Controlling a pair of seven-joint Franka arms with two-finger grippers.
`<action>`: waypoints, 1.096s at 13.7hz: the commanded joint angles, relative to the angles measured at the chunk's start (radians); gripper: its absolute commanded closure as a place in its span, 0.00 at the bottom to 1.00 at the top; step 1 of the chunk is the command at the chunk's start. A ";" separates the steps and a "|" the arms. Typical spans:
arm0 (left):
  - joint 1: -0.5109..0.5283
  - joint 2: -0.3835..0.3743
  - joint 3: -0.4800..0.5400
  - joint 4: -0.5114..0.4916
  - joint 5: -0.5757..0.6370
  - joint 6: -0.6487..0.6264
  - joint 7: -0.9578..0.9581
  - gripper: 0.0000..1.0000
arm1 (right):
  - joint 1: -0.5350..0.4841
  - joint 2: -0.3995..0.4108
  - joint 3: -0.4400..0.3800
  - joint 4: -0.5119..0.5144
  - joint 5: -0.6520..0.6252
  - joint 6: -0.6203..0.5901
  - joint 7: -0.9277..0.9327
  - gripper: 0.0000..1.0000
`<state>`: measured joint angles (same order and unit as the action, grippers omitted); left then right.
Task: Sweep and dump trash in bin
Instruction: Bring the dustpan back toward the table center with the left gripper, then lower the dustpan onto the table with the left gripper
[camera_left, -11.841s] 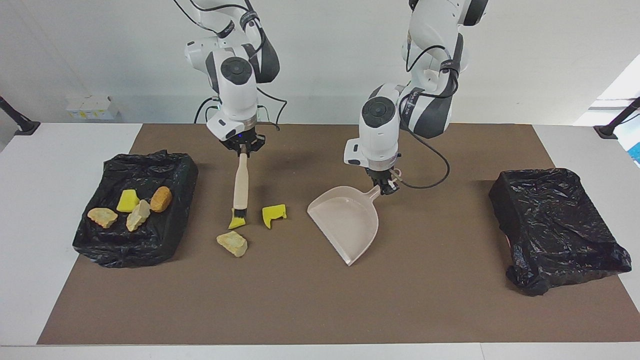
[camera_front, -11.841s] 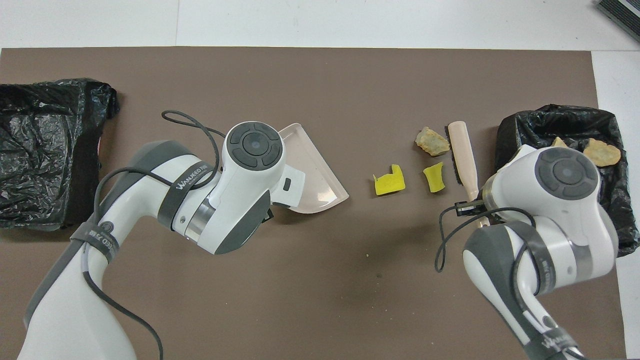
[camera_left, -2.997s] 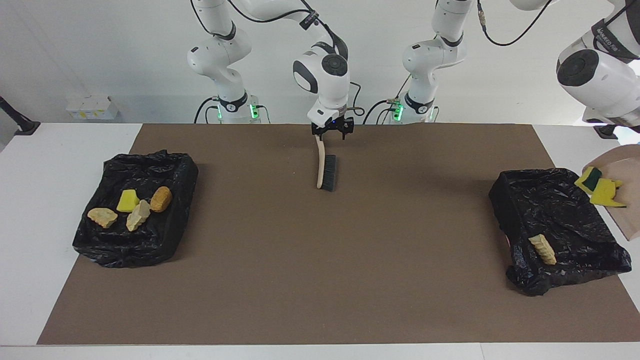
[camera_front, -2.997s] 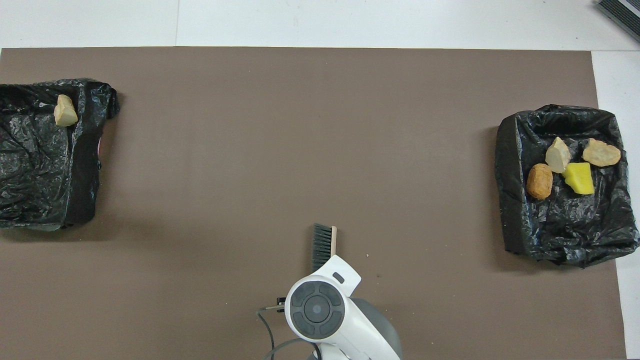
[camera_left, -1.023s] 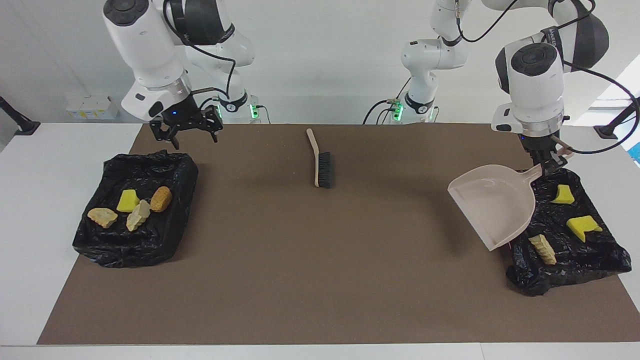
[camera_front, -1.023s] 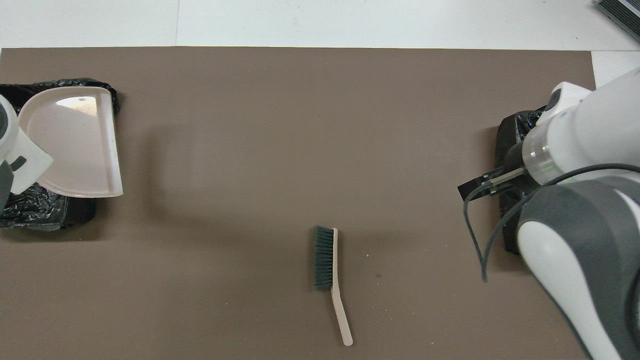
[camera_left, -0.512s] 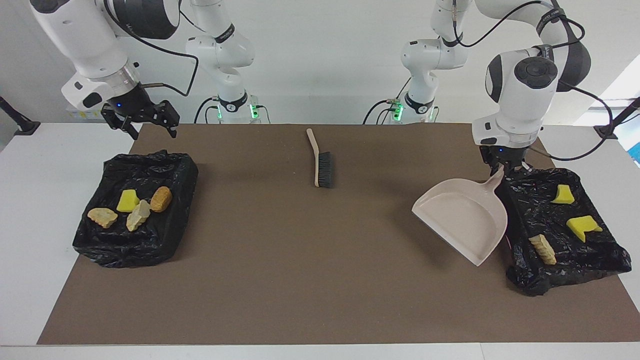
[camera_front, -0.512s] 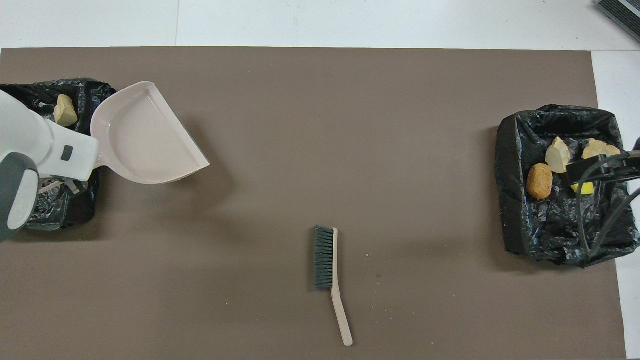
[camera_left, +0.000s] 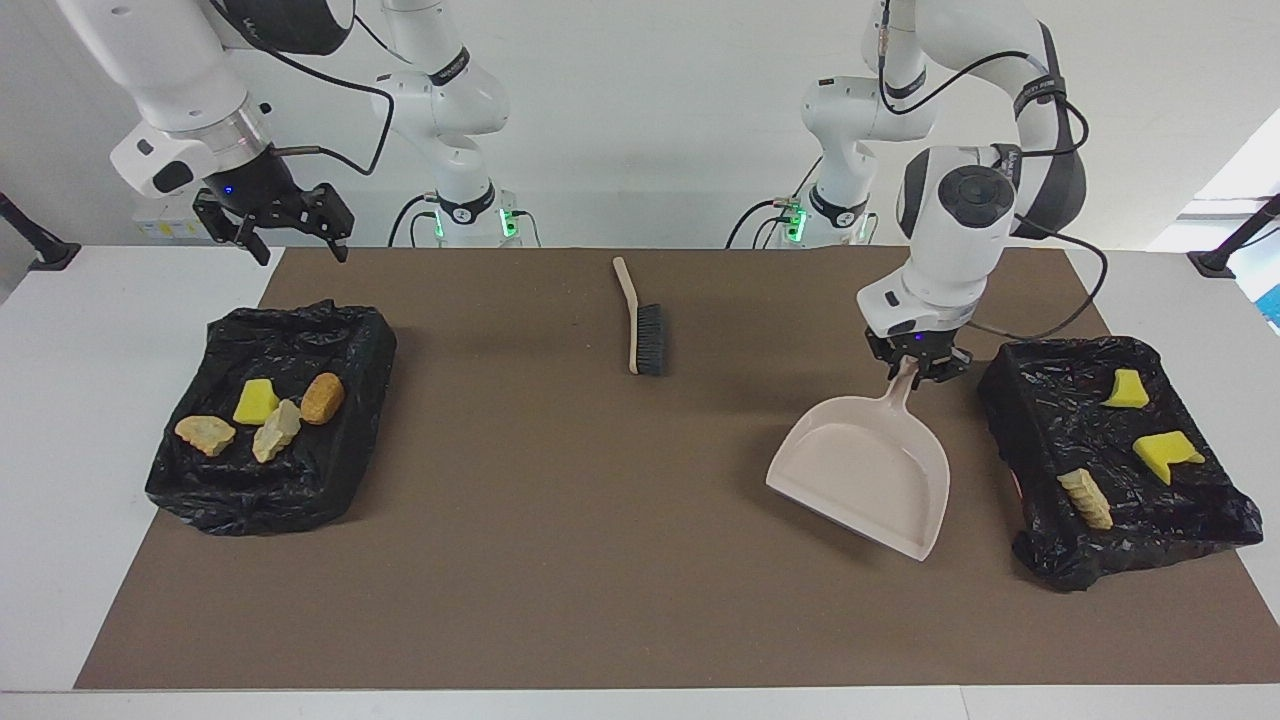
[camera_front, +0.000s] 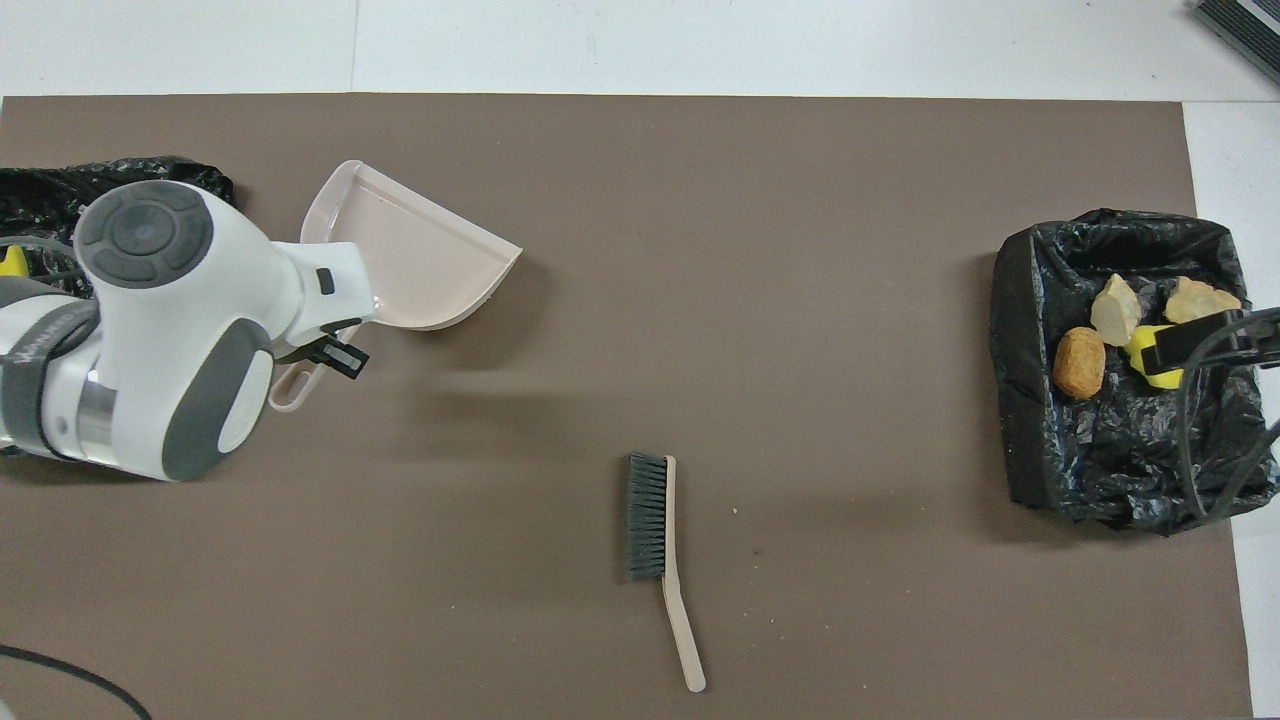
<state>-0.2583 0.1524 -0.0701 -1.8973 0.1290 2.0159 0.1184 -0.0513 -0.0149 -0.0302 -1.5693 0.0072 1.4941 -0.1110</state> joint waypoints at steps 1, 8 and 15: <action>-0.085 0.024 0.020 0.006 -0.038 0.033 -0.147 1.00 | 0.002 -0.014 0.003 -0.012 -0.013 -0.009 0.014 0.00; -0.236 0.149 0.020 0.159 -0.195 0.106 -0.549 1.00 | 0.004 -0.014 0.012 -0.011 -0.009 -0.009 0.016 0.00; -0.329 0.310 0.020 0.406 -0.186 0.006 -0.732 1.00 | 0.005 -0.014 0.012 -0.011 -0.007 -0.009 0.016 0.00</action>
<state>-0.5519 0.3783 -0.0703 -1.6267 -0.0509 2.0898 -0.5629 -0.0454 -0.0149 -0.0234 -1.5694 0.0072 1.4941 -0.1109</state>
